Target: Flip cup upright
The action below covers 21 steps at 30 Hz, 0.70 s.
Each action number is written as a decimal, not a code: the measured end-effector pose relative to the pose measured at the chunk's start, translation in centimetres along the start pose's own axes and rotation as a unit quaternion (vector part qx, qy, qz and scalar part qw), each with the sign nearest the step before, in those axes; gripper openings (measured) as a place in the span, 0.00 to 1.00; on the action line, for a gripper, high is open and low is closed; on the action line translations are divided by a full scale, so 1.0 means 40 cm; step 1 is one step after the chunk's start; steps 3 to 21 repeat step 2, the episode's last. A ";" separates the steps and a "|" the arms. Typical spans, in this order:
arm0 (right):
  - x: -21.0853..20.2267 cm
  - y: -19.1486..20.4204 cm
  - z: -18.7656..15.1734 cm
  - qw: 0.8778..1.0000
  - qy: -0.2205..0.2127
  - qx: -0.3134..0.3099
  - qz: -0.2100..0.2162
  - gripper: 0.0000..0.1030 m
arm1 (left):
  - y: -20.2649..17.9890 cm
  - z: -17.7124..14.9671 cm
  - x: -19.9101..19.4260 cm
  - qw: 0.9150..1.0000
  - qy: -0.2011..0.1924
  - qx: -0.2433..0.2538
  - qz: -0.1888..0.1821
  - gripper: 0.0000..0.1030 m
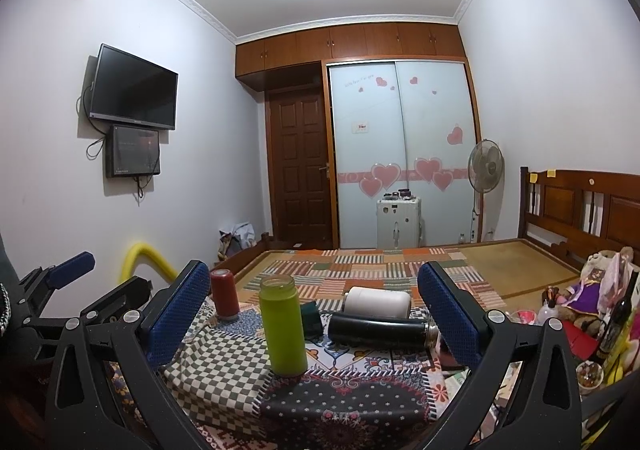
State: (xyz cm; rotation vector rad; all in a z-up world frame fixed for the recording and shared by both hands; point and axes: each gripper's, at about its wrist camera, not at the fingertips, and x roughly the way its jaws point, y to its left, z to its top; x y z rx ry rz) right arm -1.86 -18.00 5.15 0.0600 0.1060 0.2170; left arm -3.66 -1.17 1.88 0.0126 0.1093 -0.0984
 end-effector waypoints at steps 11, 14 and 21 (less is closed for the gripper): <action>0.000 0.001 0.000 1.000 0.000 0.000 0.000 1.00 | -0.001 0.000 0.001 1.000 0.001 0.000 -0.003 1.00; 0.000 0.001 0.000 1.000 0.000 0.000 0.000 1.00 | -0.001 0.000 0.001 1.000 0.001 0.000 -0.003 1.00; 0.000 0.001 0.000 1.000 0.000 0.000 0.000 1.00 | -0.001 0.000 0.001 1.000 0.001 0.000 -0.003 1.00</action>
